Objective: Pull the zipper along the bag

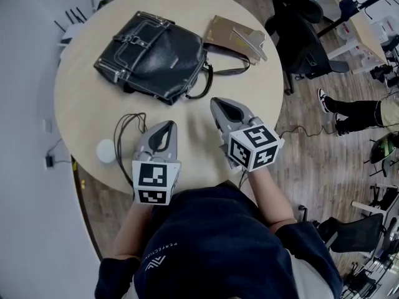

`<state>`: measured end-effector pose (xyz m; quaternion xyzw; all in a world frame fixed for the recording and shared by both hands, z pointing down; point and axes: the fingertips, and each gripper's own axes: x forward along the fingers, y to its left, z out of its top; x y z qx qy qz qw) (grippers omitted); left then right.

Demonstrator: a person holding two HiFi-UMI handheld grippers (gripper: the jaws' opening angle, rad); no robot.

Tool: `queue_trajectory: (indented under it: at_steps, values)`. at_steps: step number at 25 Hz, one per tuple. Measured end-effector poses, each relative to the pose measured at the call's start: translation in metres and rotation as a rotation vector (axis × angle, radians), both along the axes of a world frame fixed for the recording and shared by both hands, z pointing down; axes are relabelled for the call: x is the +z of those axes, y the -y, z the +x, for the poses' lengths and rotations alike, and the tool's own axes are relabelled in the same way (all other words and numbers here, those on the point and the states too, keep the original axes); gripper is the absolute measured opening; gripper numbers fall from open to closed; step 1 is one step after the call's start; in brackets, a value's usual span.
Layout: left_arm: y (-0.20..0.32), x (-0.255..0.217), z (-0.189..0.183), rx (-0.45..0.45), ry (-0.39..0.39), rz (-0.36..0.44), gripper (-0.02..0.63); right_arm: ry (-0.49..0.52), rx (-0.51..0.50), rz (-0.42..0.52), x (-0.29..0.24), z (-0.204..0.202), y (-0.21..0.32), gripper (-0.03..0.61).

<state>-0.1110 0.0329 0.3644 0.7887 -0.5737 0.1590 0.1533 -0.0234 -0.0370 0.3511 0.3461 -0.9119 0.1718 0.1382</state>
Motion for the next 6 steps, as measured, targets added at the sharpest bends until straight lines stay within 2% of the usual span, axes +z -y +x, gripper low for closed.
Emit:
queue_trajectory:
  at_steps: [6]
  values:
    - [-0.0013,0.0019,0.0105,0.043,-0.016,-0.002,0.018,0.002,0.0,0.001,0.0009,-0.001,0.0025,0.003]
